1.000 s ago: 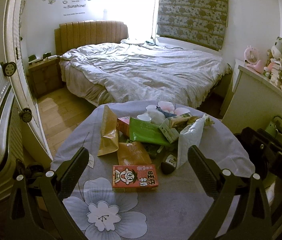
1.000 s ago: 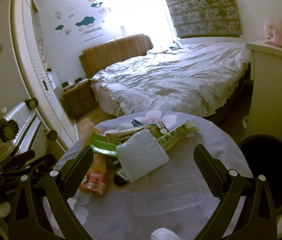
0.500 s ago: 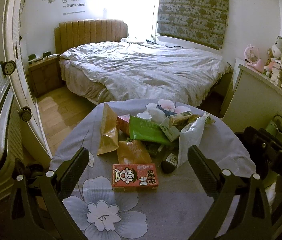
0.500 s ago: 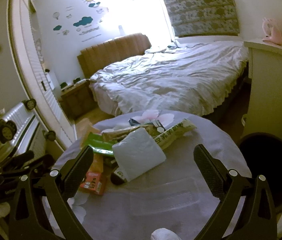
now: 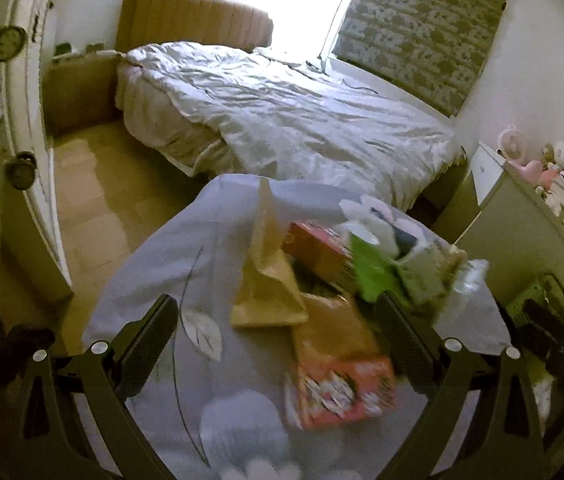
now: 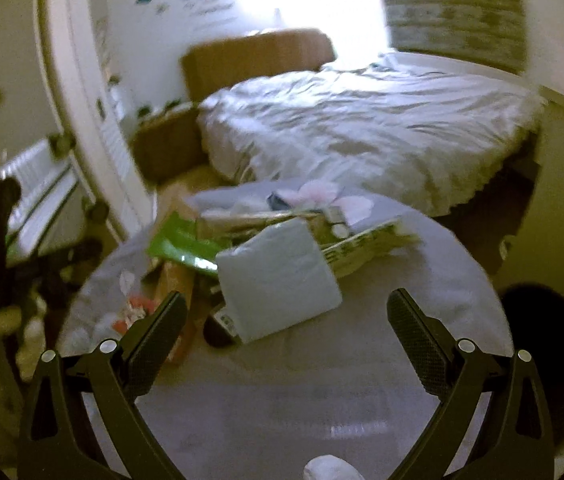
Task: Collect trash
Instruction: 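Grasp the brown paper bag with the left tool while the right tool grasps the white plastic bag, then carry both bags over the black bin and open both tools to drop them, then grasp the red milk carton with the left tool while the right tool grasps the clear plastic tray, then carry the carton and tray over the black bin and open both tools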
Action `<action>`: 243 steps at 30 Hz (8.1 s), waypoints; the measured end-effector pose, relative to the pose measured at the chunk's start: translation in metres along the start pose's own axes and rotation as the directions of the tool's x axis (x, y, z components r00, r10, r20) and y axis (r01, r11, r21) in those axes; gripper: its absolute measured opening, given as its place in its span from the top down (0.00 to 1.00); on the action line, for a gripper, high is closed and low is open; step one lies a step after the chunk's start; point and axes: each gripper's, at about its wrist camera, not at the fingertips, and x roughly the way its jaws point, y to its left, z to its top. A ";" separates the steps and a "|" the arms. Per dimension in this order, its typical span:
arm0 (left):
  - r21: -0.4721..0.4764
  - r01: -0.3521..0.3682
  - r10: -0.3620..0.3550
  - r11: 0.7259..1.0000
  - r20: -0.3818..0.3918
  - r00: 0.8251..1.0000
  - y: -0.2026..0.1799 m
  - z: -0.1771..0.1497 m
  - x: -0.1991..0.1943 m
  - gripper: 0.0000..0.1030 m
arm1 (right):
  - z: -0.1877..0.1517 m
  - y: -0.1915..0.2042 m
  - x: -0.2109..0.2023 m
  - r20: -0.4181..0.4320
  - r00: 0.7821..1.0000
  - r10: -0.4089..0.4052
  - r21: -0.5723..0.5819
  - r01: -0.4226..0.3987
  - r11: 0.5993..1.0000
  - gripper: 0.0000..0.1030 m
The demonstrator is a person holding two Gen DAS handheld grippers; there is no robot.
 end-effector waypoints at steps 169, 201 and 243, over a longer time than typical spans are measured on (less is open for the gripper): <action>0.117 -0.033 0.040 0.993 -0.056 0.998 -0.059 -0.053 -0.021 0.14 | -0.066 -0.068 -0.003 -0.088 0.995 0.041 0.261 -0.016 0.965 0.93; 0.176 0.062 -0.058 0.982 -0.031 0.998 -0.099 -0.055 -0.036 0.14 | -0.073 -0.070 -0.012 -0.068 0.995 0.077 0.243 -0.058 0.968 0.95; 0.435 0.564 -0.449 0.702 -0.345 0.824 -0.418 -0.092 0.119 0.14 | -0.199 -0.336 -0.093 -0.086 0.902 -0.422 0.760 0.334 0.557 0.94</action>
